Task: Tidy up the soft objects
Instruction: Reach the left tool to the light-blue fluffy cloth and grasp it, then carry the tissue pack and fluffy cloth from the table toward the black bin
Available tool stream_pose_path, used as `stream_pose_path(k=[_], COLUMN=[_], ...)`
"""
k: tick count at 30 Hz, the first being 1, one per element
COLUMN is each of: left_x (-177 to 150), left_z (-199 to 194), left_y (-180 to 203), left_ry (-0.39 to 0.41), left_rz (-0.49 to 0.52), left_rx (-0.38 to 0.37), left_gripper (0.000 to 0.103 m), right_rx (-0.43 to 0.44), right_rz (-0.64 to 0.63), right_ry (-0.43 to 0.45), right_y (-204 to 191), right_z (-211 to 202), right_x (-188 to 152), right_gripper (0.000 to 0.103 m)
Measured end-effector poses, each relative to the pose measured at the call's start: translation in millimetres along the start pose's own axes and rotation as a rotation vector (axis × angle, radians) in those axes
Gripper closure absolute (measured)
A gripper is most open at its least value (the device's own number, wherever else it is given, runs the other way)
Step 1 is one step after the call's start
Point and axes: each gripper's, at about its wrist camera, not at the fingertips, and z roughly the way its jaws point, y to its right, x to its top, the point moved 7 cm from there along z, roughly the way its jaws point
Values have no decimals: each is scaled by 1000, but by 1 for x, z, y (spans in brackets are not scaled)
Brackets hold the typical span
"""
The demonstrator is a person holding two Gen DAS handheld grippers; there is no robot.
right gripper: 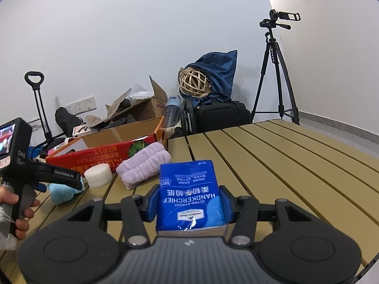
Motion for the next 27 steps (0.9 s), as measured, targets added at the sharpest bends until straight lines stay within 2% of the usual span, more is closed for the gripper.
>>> stream_pose_path(k=[1,4,7,11,16,18,27], left_x=[0,-2,-4,-7,-11,-13,-33], left_z=[0,-1,-3,-12,-22,-29,-57], left_y=[1,4,4,2,2,2,-1], left_ry=[0,-5,6,46,88,116,209], left_rz=[8,13,18,42,78,95,173], left_rx=[-1,-14,-18,-13,-18,-16,-4], left_gripper=[3,18,22,36,44,51,57], right_rx=[0,-1,-4,-10,-10,-9,1], right_rz=[5,25,31,39,57,56,38], right_ry=[-3,-15,-16,-20,-31,-30,-35], right_y=[1,4,6,9,13,13,6], right_z=[1,4,5,7,10,10,14], right_x=[0,-2,-1,-3,-5,-5,-6], right_gripper=[53,53,53,53,53,53,53])
